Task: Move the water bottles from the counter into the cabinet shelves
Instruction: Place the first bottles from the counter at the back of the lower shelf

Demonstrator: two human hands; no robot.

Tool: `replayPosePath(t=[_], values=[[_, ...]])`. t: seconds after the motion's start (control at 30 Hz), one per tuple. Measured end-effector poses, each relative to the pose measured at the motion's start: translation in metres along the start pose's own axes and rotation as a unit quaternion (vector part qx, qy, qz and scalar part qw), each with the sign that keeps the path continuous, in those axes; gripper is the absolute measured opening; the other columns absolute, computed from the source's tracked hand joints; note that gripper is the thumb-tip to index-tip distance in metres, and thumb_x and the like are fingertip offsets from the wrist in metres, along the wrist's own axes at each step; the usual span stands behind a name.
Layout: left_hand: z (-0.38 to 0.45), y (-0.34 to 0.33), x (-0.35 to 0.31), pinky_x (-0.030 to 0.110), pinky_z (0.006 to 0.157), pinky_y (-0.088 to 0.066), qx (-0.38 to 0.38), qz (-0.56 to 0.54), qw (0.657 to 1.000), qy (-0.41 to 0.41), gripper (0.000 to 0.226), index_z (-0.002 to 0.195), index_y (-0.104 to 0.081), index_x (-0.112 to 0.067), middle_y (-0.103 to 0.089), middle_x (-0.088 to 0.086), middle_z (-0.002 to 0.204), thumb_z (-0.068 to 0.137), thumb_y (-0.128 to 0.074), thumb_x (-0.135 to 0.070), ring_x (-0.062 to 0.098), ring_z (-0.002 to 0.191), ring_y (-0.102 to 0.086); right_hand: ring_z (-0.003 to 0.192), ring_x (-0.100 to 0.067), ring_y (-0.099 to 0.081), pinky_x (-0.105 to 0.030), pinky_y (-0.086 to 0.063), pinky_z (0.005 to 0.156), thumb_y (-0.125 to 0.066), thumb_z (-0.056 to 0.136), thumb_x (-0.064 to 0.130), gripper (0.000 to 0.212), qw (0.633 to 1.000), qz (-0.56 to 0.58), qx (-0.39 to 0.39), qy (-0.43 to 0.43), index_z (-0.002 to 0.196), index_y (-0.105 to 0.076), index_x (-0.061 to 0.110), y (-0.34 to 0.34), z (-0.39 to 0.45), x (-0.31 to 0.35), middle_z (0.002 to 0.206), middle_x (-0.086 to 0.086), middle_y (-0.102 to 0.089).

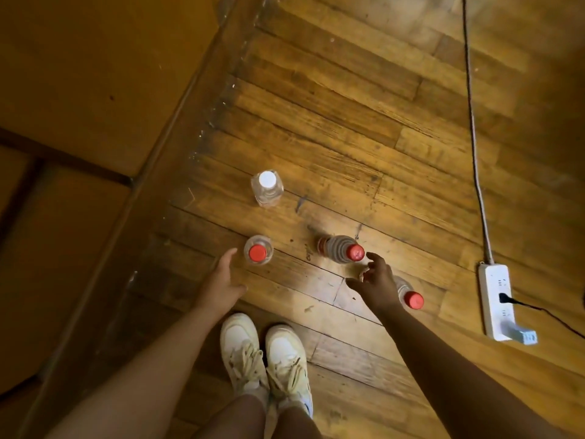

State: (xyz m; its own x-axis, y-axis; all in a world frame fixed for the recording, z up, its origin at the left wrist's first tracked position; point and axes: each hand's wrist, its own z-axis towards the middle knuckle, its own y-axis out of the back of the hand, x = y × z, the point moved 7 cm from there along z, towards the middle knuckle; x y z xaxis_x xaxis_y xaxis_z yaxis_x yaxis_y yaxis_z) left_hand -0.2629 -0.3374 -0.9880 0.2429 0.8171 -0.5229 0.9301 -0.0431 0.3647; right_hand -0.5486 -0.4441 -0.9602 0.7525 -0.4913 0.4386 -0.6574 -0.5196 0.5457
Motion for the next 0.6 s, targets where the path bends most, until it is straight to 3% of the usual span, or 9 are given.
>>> replayPosePath(t=[0.1,0.2,0.3,0.37,0.43,0.47,0.6], values=[[0.024,-0.001,-0.006,0.044,0.109,-0.033,-0.024,0.023,0.999,-0.024,0.09,0.143,-0.028,-0.019,-0.03,0.014,0.147,0.07,-0.074,0.003,0.03,0.134,-0.034,0.128,-0.034,-0.04,-0.049,-0.035,0.106,-0.077,0.071,0.01,0.086,1.0,0.024,-0.002,-0.002,0.142,-0.029,0.012,-0.011,0.021,-0.008,0.142,-0.017,-0.034],[0.043,-0.008,-0.012,0.039,0.107,-0.03,-0.014,0.047,0.998,-0.045,0.096,0.144,-0.028,-0.022,-0.031,0.01,0.148,0.066,-0.078,0.001,0.028,0.136,-0.031,0.133,-0.03,-0.034,-0.044,-0.031,0.11,-0.081,0.066,0.007,0.095,0.999,0.047,-0.008,0.011,0.143,-0.027,0.016,-0.022,0.04,-0.01,0.146,-0.012,-0.031],[0.054,-0.018,-0.014,0.033,0.105,-0.032,0.015,-0.005,0.998,-0.057,0.1,0.144,-0.028,-0.02,-0.036,0.008,0.144,0.062,-0.08,0.005,0.024,0.132,-0.036,0.131,-0.027,-0.037,-0.043,-0.038,0.106,-0.081,0.062,0.0,0.096,0.996,0.09,-0.001,0.021,0.142,-0.03,0.017,-0.032,0.054,-0.008,0.142,-0.01,-0.038],[0.057,-0.026,-0.015,0.027,0.101,-0.034,0.04,-0.06,0.995,-0.064,0.098,0.143,-0.03,-0.017,-0.041,0.004,0.137,0.063,-0.078,0.009,0.019,0.127,-0.04,0.124,-0.026,-0.043,-0.033,-0.054,0.085,-0.078,0.063,-0.007,0.087,0.99,0.142,-0.011,0.017,0.137,-0.037,0.017,-0.036,0.059,-0.008,0.134,-0.009,-0.045],[0.057,-0.032,-0.017,0.025,0.095,-0.035,0.044,-0.085,0.993,-0.075,0.089,0.139,-0.035,-0.012,-0.043,0.002,0.128,0.064,-0.075,0.012,0.017,0.121,-0.042,0.11,-0.023,-0.049,-0.014,-0.052,0.059,-0.076,0.064,-0.007,0.075,0.988,0.151,-0.034,0.028,0.128,-0.044,0.016,-0.033,0.059,-0.004,0.118,-0.004,-0.051],[0.057,-0.032,-0.018,0.025,0.093,-0.035,0.037,-0.086,0.992,-0.083,0.085,0.137,-0.038,-0.01,-0.044,0.002,0.125,0.064,-0.074,0.014,0.017,0.119,-0.042,0.105,-0.021,-0.05,-0.012,-0.05,0.057,-0.077,0.063,-0.006,0.072,0.988,0.145,-0.043,0.034,0.124,-0.046,0.016,-0.031,0.058,-0.002,0.113,-0.002,-0.053],[0.044,-0.025,-0.023,0.016,0.082,-0.039,0.001,-0.116,0.99,-0.083,0.076,0.13,-0.04,0.002,-0.045,0.006,0.118,0.062,-0.07,0.021,0.018,0.111,-0.043,0.109,-0.027,-0.052,-0.049,-0.053,0.084,-0.076,0.062,-0.008,0.069,0.983,0.176,-0.037,0.021,0.122,-0.049,0.013,-0.026,0.042,0.003,0.113,-0.003,-0.054]])
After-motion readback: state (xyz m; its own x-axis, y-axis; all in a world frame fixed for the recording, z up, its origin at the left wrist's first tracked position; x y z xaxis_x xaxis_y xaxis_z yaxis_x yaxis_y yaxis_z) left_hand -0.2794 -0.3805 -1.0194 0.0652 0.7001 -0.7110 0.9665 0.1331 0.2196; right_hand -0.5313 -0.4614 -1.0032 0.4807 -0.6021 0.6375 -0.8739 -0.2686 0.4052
